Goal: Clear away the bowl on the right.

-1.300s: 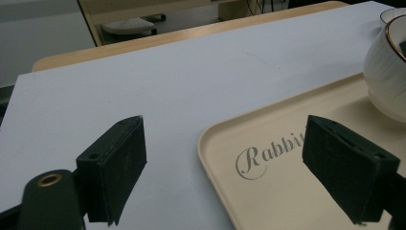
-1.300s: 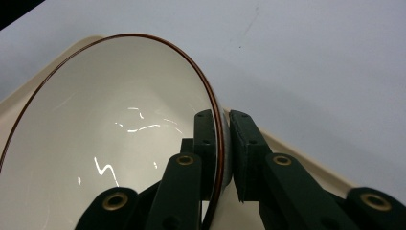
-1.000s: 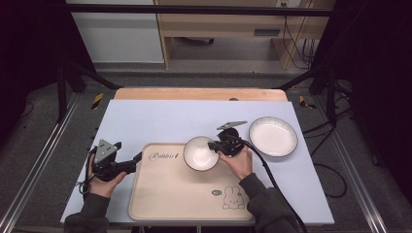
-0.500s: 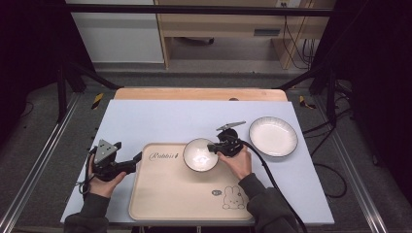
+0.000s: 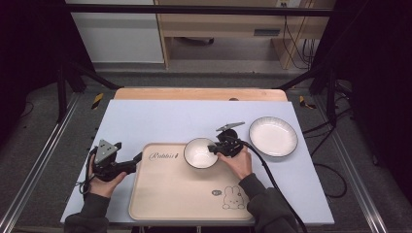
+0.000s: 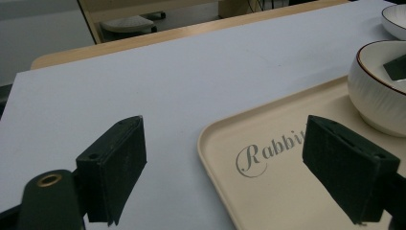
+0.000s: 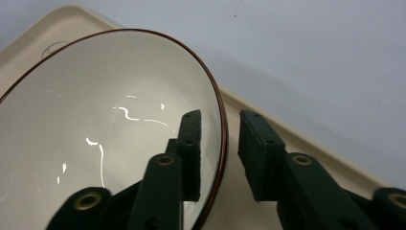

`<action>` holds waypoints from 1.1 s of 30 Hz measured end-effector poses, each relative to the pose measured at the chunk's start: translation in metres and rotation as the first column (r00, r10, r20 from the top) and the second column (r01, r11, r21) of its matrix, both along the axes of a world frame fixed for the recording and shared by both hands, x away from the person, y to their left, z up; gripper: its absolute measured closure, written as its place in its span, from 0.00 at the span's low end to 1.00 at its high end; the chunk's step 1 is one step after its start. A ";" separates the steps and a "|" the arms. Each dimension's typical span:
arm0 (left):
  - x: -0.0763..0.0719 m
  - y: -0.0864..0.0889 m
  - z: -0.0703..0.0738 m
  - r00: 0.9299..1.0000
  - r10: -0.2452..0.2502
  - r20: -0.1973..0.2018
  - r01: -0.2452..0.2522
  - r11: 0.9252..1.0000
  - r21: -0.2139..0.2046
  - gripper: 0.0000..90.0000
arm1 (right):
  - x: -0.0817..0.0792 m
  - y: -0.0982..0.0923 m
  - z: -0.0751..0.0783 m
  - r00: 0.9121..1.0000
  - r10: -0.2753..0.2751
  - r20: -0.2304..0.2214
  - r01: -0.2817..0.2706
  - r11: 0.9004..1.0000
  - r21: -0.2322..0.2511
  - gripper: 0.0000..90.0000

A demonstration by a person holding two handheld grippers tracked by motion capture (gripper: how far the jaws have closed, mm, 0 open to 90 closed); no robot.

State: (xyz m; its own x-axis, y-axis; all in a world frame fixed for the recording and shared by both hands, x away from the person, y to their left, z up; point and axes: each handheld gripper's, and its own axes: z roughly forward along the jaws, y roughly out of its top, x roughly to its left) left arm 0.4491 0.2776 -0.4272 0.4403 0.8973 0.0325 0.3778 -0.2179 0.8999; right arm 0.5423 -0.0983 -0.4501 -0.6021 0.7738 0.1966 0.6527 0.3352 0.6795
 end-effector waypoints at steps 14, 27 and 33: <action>-0.001 0.003 0.002 1.000 0.004 0.001 -0.004 1.000 -0.005 0.16 | -0.018 -0.015 0.025 0.979 -0.042 0.198 0.035 0.999 0.038 0.23; -0.001 0.004 0.002 1.000 0.005 0.004 -0.005 1.000 -0.014 0.15 | -0.052 -0.044 0.041 0.924 -0.080 0.374 0.045 0.994 0.101 0.13; -0.002 0.006 0.003 1.000 0.009 0.005 -0.009 1.000 -0.022 0.15 | -0.063 -0.057 0.044 0.909 -0.102 0.405 0.059 0.991 0.119 0.10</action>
